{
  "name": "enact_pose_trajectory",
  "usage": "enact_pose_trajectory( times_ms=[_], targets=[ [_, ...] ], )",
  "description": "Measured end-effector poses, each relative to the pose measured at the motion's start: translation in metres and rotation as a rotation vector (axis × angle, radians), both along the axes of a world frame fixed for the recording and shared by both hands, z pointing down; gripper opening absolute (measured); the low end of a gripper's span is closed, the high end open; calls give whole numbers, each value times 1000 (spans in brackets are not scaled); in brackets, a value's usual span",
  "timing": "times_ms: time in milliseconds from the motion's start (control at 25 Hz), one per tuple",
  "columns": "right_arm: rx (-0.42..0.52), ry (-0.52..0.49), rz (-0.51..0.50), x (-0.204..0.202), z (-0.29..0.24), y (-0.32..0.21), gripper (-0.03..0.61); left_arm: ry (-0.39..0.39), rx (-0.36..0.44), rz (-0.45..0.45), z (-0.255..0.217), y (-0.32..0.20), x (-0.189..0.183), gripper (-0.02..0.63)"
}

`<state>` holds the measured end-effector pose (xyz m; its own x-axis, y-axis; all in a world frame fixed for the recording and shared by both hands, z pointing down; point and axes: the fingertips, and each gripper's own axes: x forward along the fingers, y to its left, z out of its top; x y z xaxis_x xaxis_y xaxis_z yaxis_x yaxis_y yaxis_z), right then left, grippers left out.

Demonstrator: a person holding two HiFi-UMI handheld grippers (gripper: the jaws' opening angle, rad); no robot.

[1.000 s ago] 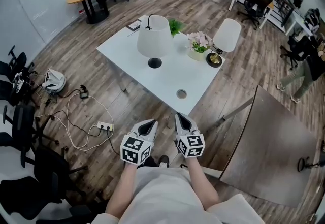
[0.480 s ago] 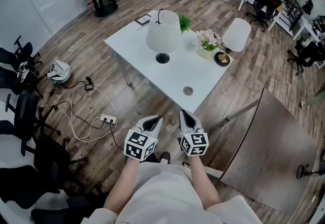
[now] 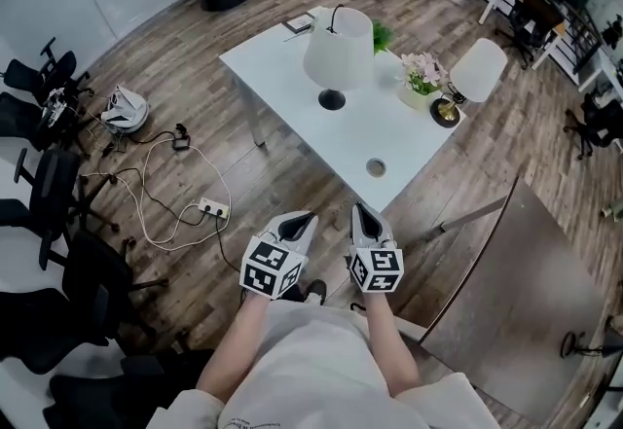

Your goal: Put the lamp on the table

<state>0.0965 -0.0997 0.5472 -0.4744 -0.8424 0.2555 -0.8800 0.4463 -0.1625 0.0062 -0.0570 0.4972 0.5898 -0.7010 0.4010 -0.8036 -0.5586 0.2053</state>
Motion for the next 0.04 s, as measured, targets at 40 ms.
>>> enact_pose_trajectory(
  times_ms=[40],
  targets=[
    [2, 3, 1, -1, 0, -1, 8, 3, 1, -2, 0, -1, -1, 0]
  ],
)
